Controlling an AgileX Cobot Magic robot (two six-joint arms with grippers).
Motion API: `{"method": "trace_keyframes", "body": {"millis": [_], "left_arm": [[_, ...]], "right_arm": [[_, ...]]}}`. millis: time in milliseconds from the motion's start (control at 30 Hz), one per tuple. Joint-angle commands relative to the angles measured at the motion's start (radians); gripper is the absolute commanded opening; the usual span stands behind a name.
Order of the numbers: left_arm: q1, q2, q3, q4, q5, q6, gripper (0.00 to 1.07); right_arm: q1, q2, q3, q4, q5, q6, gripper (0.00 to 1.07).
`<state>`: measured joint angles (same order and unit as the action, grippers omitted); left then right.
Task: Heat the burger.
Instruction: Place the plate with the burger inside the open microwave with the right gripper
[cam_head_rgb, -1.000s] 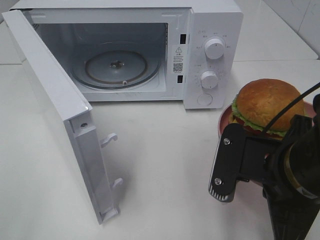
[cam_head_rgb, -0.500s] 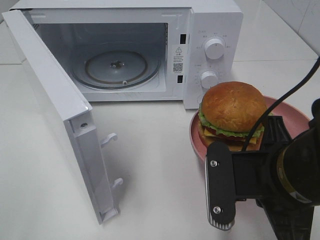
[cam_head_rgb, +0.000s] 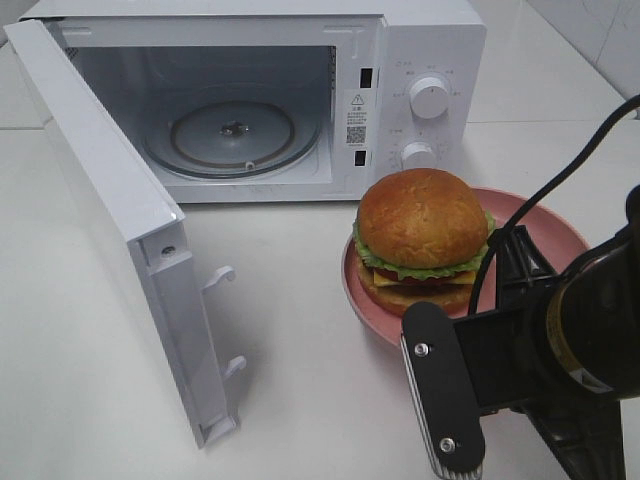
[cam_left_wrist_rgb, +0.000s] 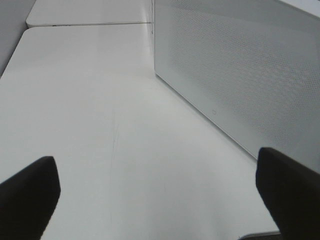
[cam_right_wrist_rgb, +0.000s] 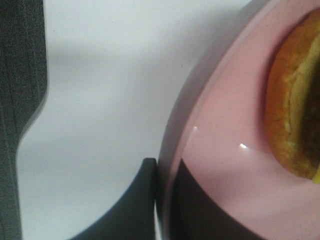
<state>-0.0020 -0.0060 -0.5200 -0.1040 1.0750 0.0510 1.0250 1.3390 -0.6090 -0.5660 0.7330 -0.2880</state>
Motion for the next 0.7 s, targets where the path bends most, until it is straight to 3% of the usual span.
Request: {"method": "trace_keyframes", "body": {"millis": [33,300,700], "left_arm": [[0.001,-0.016,0.004,-0.006,-0.009,-0.001,1.00],[0.001,-0.016,0.004,-0.006,-0.009,-0.001,1.00],[0.001,-0.016,0.004,-0.006,-0.009,-0.001,1.00]], "right_arm": [[-0.053,-0.014,-0.013,0.006,-0.047,-0.146,0.00],[-0.107,-0.014,-0.013,0.047,-0.130,-0.291,0.00],[-0.264,-0.014,-0.129,0.308,-0.159,-0.754,0.00]]}}
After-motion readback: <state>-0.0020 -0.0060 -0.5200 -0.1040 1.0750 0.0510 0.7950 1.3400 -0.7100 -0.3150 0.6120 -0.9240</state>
